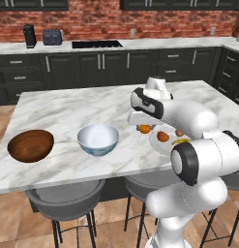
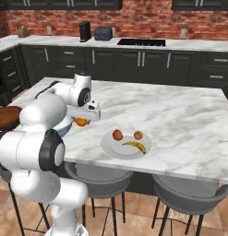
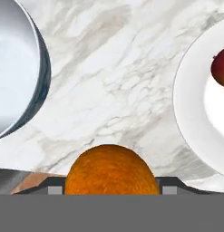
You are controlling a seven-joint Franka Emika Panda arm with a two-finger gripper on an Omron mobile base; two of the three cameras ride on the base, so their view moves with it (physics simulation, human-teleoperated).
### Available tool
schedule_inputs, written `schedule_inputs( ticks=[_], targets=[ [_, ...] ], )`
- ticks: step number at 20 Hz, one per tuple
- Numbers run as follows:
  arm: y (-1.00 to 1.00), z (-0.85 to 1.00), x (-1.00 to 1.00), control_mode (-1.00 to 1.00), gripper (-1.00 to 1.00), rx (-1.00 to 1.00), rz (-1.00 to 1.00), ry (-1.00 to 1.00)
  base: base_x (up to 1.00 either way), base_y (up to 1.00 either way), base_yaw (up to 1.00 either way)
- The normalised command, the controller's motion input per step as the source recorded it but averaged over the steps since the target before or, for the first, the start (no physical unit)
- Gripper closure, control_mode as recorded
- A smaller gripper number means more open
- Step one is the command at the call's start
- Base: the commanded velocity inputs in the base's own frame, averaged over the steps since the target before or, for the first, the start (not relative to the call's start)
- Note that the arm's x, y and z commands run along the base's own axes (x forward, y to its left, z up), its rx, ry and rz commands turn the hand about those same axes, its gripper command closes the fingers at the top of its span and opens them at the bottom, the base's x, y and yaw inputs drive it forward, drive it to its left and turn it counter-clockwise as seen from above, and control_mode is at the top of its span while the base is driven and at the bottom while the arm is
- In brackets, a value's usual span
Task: Take the fruits from the plate on the dining counter and place two fruits in each bowl.
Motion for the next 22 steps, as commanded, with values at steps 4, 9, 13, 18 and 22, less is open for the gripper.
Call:
schedule_inputs(
  ticks=[4,9,13,18,22],
  targets=[
    [1.0,0.02,0.0,-1.0,1.0,-0.08,0.0,-0.1,0.0,0.0,0.0],
    [0.98,0.03,0.25,-1.0,1.0,0.0,0.03,-0.06,0.0,0.0,0.0],
    [0.43,-0.2,0.45,-1.0,1.0,0.0,0.07,-0.04,0.0,0.0,0.0],
    [0.3,-0.35,0.47,-1.0,1.0,0.0,0.03,-0.01,0.0,0.0,0.0],
    [0.16,-0.57,0.24,-1.0,1.0,0.0,0.0,0.0,0.0,0.0,0.0]
  ],
)
